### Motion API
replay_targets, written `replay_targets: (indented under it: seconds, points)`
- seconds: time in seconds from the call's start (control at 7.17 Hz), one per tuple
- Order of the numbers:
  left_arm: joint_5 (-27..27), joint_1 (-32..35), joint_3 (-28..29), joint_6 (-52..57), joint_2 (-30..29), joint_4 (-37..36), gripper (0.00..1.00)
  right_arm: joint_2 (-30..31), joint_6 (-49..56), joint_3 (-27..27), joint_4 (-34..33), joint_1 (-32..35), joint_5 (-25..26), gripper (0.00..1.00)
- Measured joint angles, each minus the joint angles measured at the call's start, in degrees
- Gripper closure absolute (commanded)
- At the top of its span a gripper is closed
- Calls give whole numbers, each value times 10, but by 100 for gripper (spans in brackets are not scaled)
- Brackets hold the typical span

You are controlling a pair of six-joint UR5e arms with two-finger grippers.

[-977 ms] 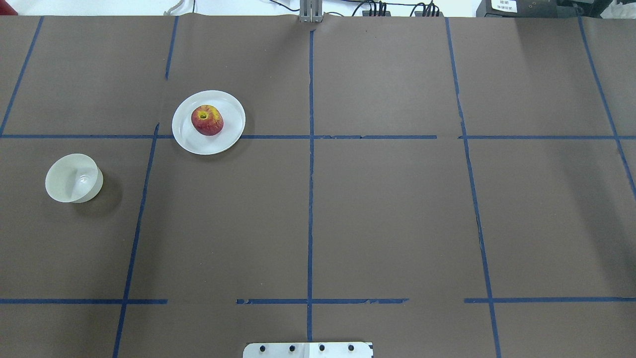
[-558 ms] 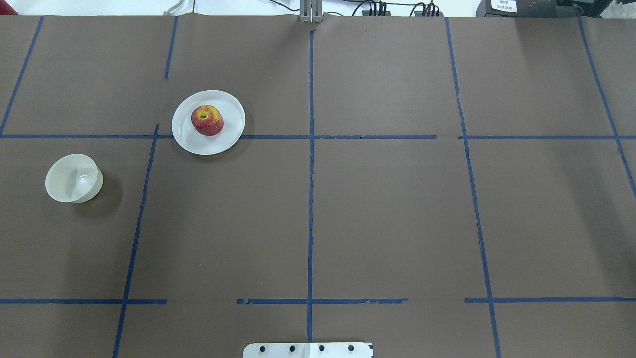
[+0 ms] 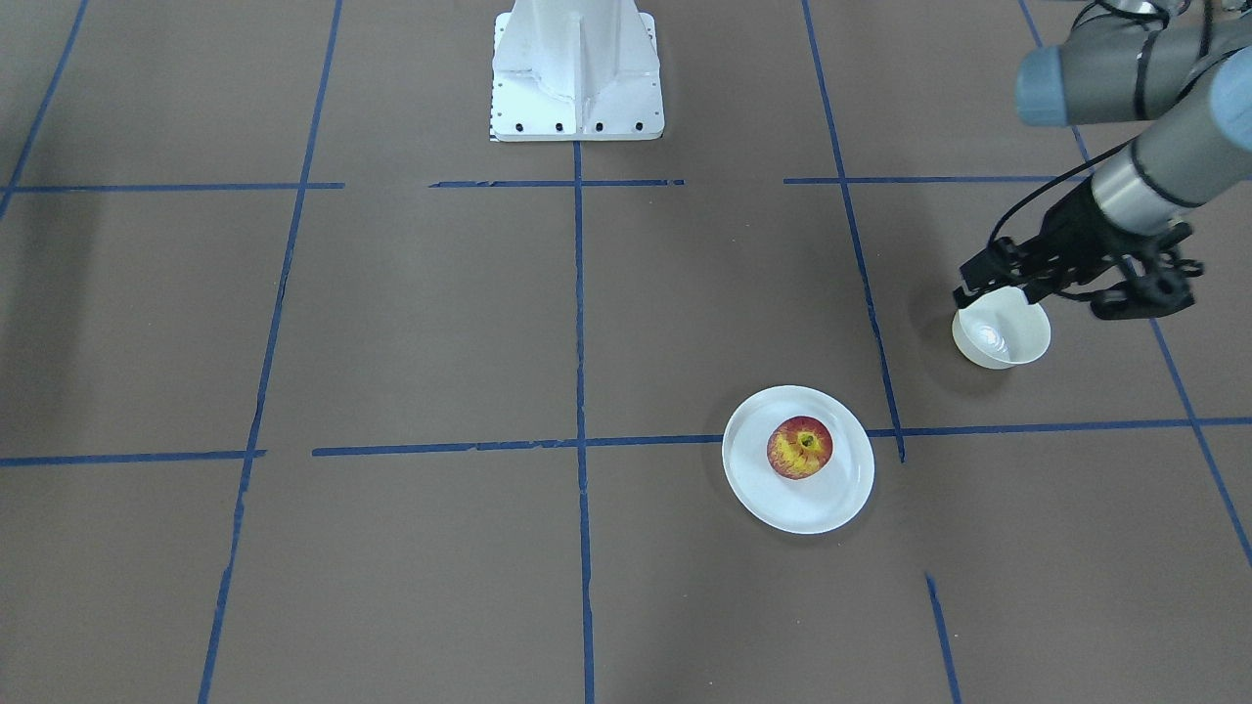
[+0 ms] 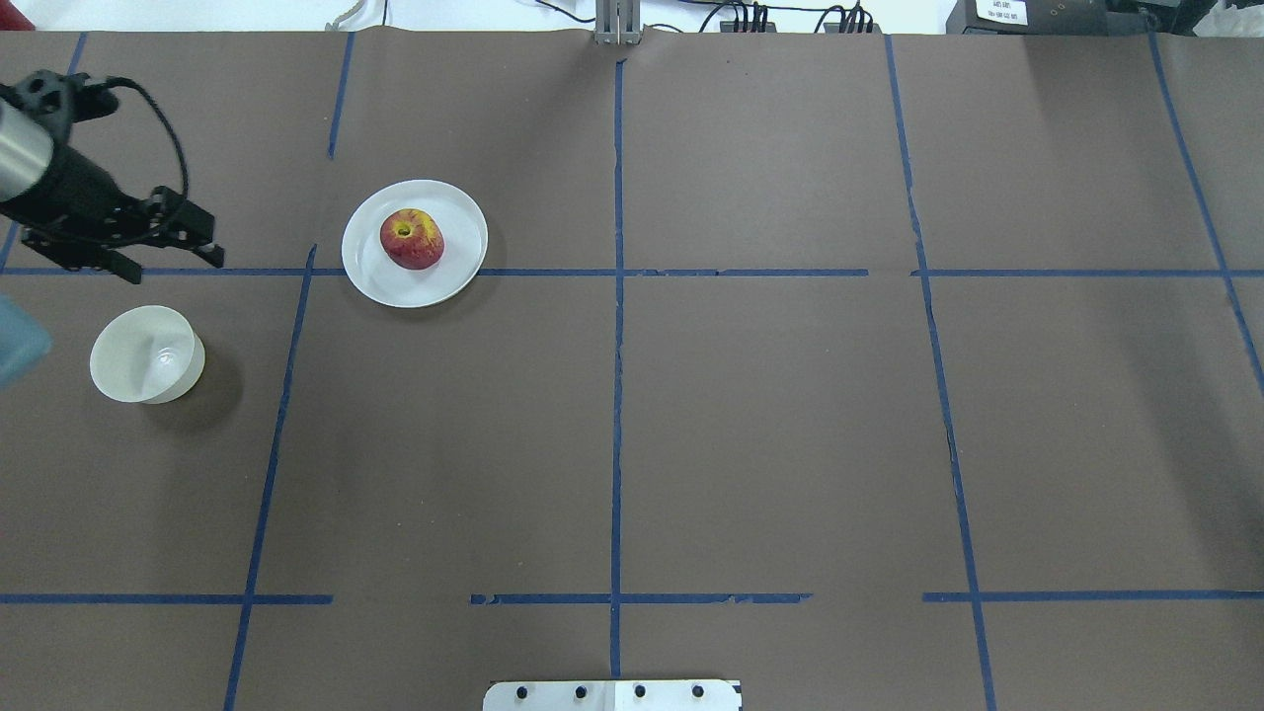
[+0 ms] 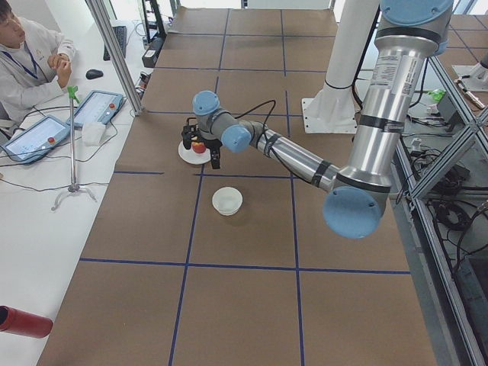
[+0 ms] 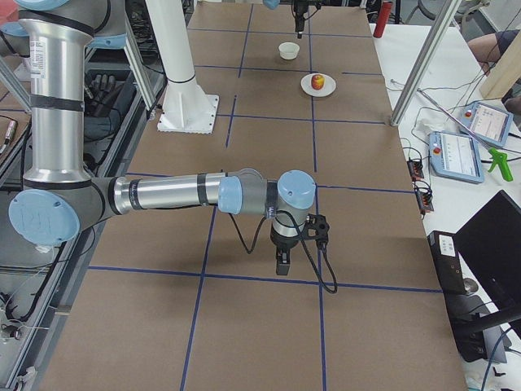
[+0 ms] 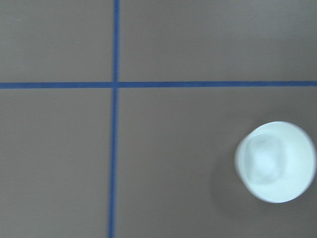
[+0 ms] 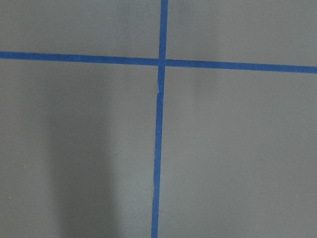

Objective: Move apple from plate to bowl
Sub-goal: 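Move the left gripper over the red-yellow apple on the white plate, then lower the left gripper and close it around the apple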

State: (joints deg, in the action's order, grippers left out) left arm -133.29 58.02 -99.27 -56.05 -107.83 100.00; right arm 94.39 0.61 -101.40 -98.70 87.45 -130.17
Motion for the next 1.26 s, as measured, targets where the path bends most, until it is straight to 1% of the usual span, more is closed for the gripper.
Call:
replay_targets:
  seconds: [0.14,0.28,0.42,0.56,0.7,1.26]
  points:
    - [13,-26,74,-46,-79,1,0,0,0,0,0,0,0,0]
    - [34,-45,144,-66,-141,3,0,0,0,0,0,0,0,0]
    - [63,-60,201,-74,-185,5,0,0,0,0,0,0,-1,0]
    - [79,-67,233,-78,-209,7,0,0,0,0,0,0,-1,0]
    - [85,-74,248,-82,-219,12,0,0,0,0,0,0,-1,0]
    - [90,-88,289,-88,-234,50,0,0,0,0,0,0,0,0]
